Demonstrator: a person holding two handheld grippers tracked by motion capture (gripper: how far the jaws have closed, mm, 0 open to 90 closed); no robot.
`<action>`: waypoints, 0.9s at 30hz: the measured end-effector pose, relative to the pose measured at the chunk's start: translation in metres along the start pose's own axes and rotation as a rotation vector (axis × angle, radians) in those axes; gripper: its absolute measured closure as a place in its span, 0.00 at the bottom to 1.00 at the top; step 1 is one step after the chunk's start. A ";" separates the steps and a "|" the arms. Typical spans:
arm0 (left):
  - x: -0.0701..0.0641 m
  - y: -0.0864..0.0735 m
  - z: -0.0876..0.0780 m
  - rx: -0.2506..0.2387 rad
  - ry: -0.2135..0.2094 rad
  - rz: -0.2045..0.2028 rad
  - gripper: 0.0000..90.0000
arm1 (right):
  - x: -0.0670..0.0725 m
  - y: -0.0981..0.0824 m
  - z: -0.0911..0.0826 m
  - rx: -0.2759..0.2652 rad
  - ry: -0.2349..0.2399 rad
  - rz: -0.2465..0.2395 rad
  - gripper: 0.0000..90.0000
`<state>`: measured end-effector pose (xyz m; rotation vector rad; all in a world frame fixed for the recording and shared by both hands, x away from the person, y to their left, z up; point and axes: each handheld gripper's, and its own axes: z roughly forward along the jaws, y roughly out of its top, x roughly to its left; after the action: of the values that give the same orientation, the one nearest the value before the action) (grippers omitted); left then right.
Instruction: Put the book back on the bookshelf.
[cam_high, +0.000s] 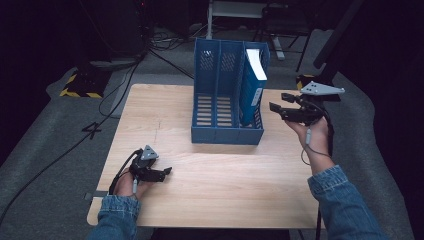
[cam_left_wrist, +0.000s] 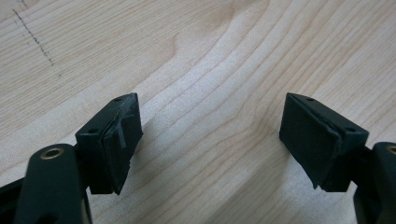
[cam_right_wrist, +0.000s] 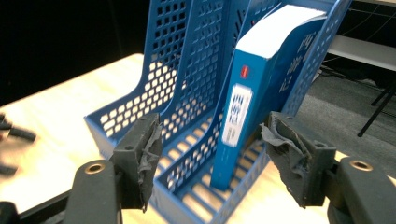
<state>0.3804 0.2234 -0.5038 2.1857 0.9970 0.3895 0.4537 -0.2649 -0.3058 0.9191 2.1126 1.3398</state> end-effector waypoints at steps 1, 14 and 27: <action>0.000 0.000 0.000 0.003 -0.001 0.001 0.24 | 0.002 -0.002 -0.005 0.008 0.007 -0.001 0.40; -0.001 0.005 0.005 0.000 0.003 -0.015 0.22 | 0.009 -0.065 -0.043 0.144 0.021 0.018 0.36; -0.001 0.005 0.005 0.003 0.009 -0.007 0.23 | 0.008 -0.132 -0.032 0.307 -0.007 0.053 0.38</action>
<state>0.3850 0.2179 -0.5039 2.1844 1.0103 0.3953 0.3885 -0.3177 -0.4132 1.1047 2.3452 1.0500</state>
